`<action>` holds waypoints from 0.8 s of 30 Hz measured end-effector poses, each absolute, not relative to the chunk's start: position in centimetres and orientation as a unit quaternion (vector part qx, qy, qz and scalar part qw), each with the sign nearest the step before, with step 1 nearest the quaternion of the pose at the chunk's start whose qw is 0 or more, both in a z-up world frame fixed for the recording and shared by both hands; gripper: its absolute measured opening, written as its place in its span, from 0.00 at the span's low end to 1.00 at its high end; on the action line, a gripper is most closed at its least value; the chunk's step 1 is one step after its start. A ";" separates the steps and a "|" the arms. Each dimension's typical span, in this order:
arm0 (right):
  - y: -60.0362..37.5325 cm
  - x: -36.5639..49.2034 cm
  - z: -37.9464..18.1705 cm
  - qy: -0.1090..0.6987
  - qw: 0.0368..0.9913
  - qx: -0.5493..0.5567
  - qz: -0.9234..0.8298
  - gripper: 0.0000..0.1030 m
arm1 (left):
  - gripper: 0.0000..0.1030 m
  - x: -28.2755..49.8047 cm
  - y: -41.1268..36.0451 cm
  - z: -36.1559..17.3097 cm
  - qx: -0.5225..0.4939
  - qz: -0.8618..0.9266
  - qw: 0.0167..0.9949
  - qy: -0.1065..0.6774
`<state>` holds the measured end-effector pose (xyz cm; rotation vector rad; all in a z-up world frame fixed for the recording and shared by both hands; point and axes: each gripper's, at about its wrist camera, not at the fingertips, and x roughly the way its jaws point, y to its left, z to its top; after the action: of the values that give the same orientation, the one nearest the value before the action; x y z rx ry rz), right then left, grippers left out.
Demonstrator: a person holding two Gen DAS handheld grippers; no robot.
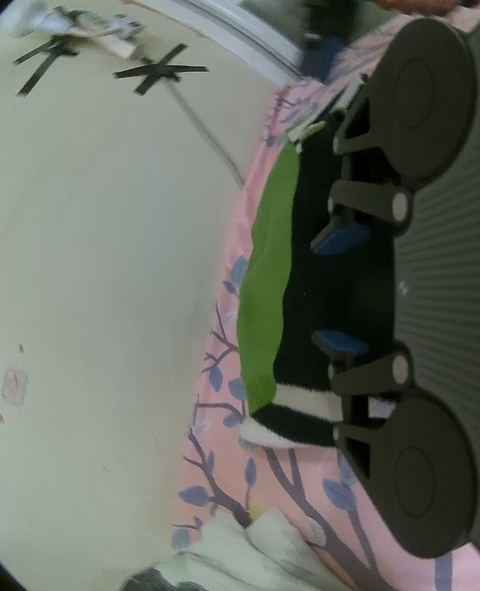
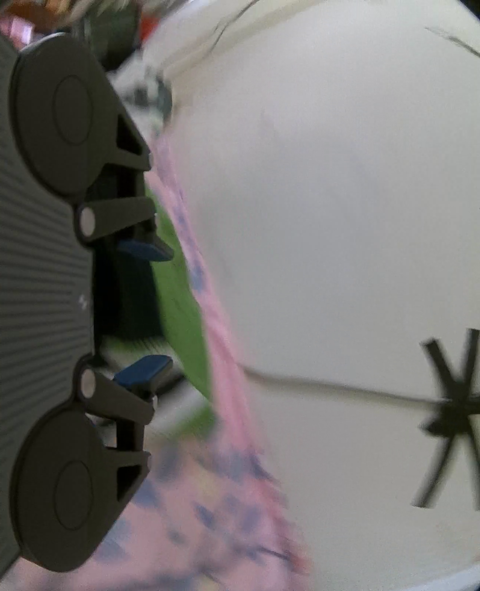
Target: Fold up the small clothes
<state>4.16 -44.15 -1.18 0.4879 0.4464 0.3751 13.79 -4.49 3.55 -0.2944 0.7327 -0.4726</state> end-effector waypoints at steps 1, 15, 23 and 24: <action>-43.6 4.2 -1.7 0.241 0.917 0.254 0.192 0.58 | 0.50 14.1 -4.1 3.3 -0.155 -0.230 0.891 0.359; -34.7 9.6 2.5 0.196 0.915 0.282 0.210 0.12 | 0.51 15.4 1.4 2.8 -0.283 -0.222 0.876 0.321; -23.7 9.6 -0.3 0.275 0.917 0.132 0.257 0.11 | 0.52 16.1 3.8 2.7 -0.318 -0.184 0.876 0.312; -22.8 9.7 -1.2 0.290 0.915 0.106 0.259 0.11 | 0.52 16.2 3.9 2.7 -0.319 -0.185 0.875 0.314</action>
<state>9.71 -22.78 -1.25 0.2190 0.5965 0.5338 16.19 3.87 2.69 -0.6665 0.6545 -0.3855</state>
